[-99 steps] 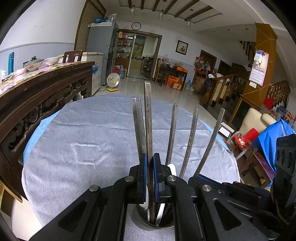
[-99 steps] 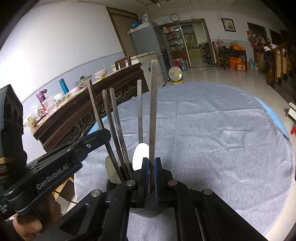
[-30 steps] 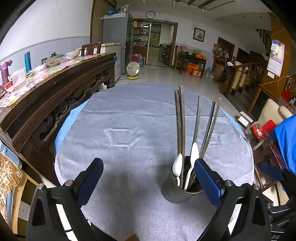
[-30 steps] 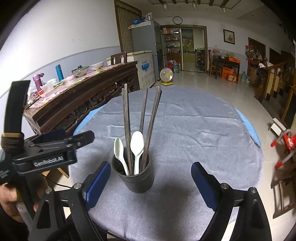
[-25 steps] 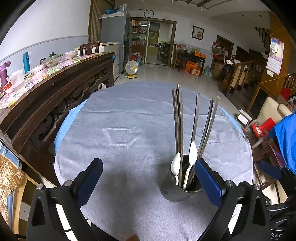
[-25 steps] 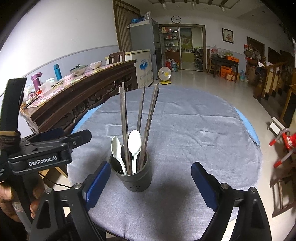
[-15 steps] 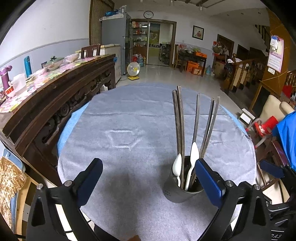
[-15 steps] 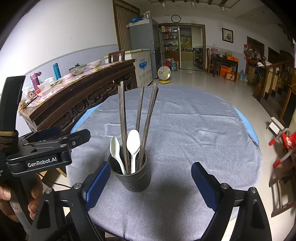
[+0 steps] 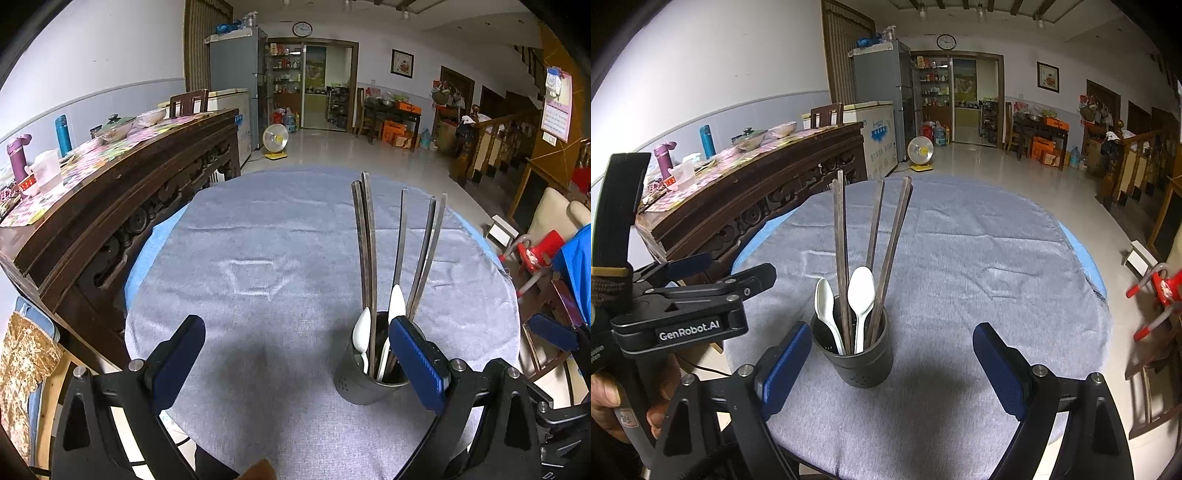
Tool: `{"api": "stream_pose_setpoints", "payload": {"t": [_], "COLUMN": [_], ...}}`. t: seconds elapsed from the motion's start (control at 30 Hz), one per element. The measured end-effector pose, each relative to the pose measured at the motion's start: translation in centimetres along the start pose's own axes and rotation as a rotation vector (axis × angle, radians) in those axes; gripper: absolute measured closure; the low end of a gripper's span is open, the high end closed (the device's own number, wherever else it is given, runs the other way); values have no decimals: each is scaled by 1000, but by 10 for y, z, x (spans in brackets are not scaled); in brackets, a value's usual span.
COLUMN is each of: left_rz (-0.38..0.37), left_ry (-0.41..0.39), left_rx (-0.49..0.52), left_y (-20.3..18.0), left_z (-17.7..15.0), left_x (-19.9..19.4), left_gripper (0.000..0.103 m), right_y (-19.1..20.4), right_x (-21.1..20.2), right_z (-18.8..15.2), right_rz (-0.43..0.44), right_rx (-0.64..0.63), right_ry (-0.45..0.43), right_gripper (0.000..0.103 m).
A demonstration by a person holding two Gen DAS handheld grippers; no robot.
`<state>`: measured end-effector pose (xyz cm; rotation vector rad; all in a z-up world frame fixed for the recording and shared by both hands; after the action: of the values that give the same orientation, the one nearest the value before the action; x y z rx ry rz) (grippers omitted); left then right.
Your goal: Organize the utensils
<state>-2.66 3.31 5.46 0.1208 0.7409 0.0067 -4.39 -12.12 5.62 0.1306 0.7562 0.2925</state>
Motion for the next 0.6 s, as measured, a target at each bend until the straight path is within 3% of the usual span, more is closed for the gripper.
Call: {"api": "stream_pose_setpoints", "payload": {"t": [0.6], "left_rz": [-5], "left_ry": [-6], "left_rx": [20], "left_y": [-6], "left_z": [3], "left_x": [5], "left_gripper": [4], "right_y": [1], "right_x": [0], "right_z": [2], "right_rz": [0], "right_rx": [-3], "right_ry": [-2], "right_gripper": [12]}}
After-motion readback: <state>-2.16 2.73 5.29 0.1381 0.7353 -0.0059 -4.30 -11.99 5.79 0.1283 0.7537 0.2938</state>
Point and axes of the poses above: each gripper's, at about its wrist camera, not at the fingertips, and x roughly the way its jaws point, y to its left, z to its top, the point moved 7 cm from there along x, roughly the way its jaws point, and after that the axes turned 12 degrees about x, right-handed, at the moved point
